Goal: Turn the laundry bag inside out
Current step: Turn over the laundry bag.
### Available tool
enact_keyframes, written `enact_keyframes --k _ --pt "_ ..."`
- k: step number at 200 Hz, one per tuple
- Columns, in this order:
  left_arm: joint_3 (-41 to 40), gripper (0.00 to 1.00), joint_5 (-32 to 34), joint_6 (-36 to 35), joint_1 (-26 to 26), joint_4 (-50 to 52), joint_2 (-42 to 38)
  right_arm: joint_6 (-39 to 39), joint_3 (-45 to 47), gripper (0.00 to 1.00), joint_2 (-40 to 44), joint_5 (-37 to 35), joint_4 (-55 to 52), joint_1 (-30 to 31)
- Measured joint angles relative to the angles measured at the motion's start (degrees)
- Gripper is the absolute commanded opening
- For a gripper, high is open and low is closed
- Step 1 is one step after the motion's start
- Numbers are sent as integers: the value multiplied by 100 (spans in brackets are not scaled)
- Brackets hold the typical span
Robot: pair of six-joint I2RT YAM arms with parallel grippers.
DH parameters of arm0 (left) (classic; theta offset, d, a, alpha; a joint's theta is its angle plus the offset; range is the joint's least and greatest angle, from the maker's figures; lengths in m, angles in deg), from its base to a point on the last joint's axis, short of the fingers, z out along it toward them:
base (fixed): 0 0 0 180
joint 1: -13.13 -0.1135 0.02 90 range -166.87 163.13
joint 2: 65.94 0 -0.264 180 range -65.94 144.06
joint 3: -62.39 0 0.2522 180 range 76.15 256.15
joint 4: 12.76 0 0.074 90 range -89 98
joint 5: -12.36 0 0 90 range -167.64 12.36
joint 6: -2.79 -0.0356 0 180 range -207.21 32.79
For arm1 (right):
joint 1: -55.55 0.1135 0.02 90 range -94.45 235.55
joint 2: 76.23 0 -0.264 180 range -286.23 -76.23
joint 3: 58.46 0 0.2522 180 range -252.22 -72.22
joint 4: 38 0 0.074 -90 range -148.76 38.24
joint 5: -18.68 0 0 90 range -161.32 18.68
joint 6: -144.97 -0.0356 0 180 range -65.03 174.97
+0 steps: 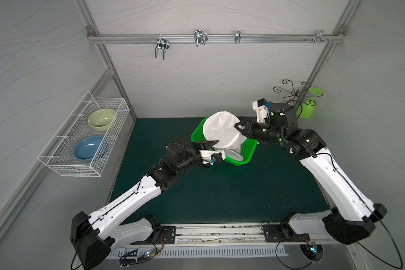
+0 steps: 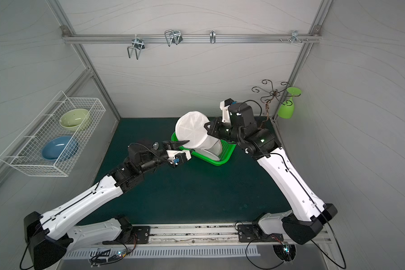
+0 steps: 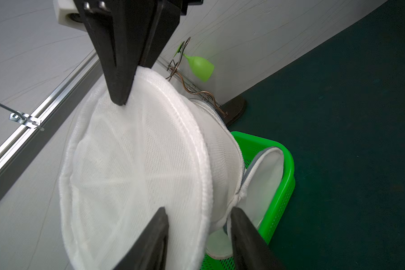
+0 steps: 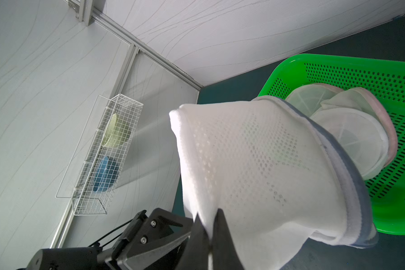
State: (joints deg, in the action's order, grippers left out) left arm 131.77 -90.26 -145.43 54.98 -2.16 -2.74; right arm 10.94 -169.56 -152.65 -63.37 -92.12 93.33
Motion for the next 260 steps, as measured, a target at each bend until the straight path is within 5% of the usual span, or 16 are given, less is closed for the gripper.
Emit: enact_keyframes --k 80,142,189,210,260 --pt "262 0 540 -542 28 96 118 -160 0 0 -79 120 66 -4" --pt "815 0 452 291 -214 702 286 345 -37 65 -76 680 155 -625" --pt "1340 0 -264 2170 -1276 782 205 1871 -157 88 380 505 170 -1456" --pt "1528 0 -518 2889 -1475 813 92 2680 577 93 1137 315 535 -1456" --pt "1342 0 -1491 4365 -1788 706 -402 4575 4019 94 3001 898 2409 -1281"
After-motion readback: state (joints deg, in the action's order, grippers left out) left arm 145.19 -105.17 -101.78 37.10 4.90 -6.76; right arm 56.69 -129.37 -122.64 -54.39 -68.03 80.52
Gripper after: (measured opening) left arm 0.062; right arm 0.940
